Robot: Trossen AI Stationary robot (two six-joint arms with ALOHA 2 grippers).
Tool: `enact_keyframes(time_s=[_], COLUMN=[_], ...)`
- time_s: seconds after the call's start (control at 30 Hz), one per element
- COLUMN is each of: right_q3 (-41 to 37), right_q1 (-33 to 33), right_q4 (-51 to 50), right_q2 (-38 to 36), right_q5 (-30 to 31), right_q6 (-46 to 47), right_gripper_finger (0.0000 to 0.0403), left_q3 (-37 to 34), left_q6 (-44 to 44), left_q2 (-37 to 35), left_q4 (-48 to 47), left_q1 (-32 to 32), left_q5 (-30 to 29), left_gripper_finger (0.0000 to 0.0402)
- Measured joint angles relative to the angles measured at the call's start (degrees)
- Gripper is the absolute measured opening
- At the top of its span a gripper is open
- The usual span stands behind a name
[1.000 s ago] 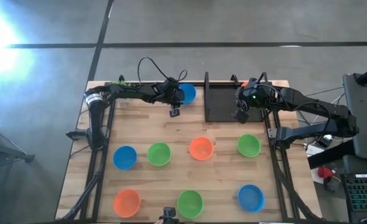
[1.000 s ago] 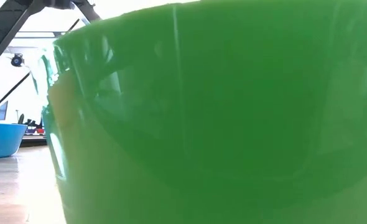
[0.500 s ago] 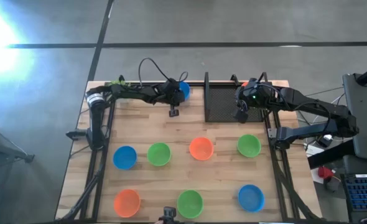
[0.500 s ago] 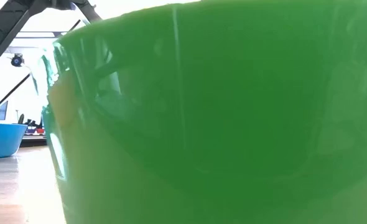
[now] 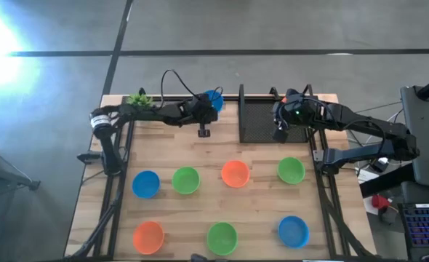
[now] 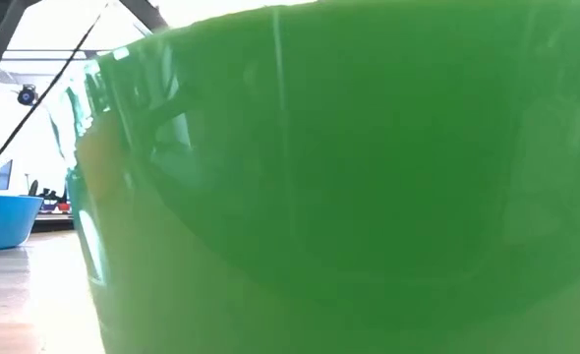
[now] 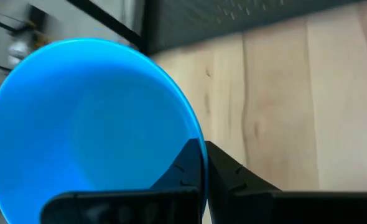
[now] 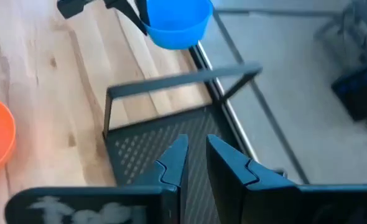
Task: Pick & Place Mini bowls
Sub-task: Put the top blue bowl on the shelf
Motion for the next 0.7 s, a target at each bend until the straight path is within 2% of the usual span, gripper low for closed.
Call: enact_keyframes(time_s=[0.13, 0.3, 0.53, 0.7], right_q3=[-2.3, -4.3, -6.2, -6.9], right_q1=[0.7, 2.4, 4.1, 5.2], right_q4=[5.0, 9.2, 17.5, 19.6], right_q2=[0.0, 0.0, 0.0, 0.0], right_q5=[-2.4, -3.0, -3.0, -3.0], right_q6=[-4.8, -5.7, -5.7, -6.6], right_gripper_finger=[0.0052, 0.0052, 0.0054, 0.0077], left_q3=[0.0, 0.0, 0.0, 0.0], left_q6=[2.6, 5.3, 9.7, 10.5], left_q2=[-3.1, -6.1, -6.7, -6.7], left_q4=[-0.4, -0.2, -0.2, -0.2], left_q1=[-4.0, -9.3, -16.1, -19.8], left_q5=[-6.2, -10.8, -18.6, -22.8], left_gripper_finger=[0.0001, 0.0001, 0.0, 0.0])
